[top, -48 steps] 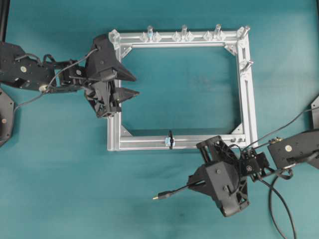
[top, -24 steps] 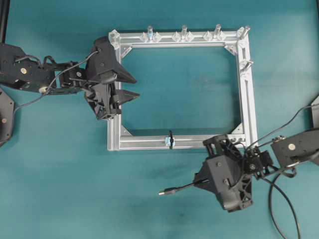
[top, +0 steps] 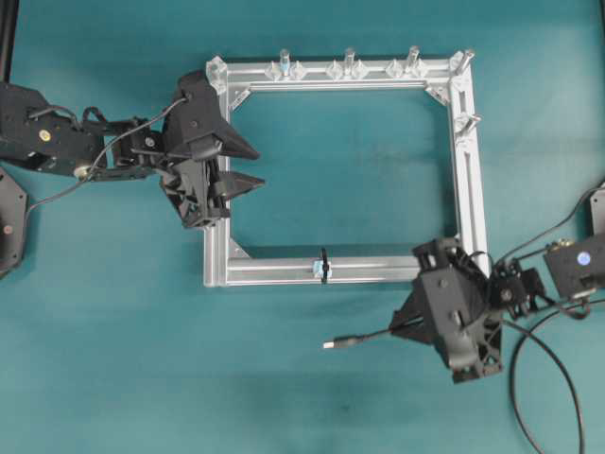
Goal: Insert the wire through the string loop located in the center.
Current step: 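Lift the cable with the right gripper and carry it toward the frame's bottom-right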
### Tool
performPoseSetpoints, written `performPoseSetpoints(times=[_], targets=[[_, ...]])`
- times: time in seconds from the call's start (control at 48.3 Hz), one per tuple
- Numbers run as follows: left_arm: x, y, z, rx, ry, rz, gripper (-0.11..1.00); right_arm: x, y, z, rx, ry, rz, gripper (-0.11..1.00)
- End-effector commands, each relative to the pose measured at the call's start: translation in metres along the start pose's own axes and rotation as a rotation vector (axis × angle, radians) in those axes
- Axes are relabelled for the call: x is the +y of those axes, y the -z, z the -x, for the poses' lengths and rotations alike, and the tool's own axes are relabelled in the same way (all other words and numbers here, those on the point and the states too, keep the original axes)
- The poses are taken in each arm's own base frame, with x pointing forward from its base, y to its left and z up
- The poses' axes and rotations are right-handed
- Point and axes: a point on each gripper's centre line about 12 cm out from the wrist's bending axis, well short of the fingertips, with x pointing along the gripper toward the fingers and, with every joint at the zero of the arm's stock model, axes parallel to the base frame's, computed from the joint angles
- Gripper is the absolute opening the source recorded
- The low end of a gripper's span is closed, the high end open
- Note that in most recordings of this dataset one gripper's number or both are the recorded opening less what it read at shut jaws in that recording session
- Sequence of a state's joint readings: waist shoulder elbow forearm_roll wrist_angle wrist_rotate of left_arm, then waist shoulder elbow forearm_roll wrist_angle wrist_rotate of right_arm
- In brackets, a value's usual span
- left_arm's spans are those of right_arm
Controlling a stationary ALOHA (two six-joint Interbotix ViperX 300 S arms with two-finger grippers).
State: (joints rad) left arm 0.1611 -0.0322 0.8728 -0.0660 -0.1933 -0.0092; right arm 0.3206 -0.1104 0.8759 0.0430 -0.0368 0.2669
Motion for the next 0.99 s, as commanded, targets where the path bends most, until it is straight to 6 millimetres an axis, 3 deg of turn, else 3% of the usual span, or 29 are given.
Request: performPoseSetpoints(times=[0.0,0.538,0.972], targets=[[-0.003,-0.013,0.005,-0.044,0.009,0.000,0.55,0.000,-0.009,0.005,-0.039,-0.005,-0.025,0.08],[-0.014,-0.012,0.005,-0.042,0.033,-0.018,0.54,-0.035,0.003,0.010,-0.049,0.070,-0.109,0.08],[-0.015,-0.013,0.005,-0.044,0.036,-0.018,0.54,-0.058,0.007,0.033,-0.094,0.119,-0.151,0.08]])
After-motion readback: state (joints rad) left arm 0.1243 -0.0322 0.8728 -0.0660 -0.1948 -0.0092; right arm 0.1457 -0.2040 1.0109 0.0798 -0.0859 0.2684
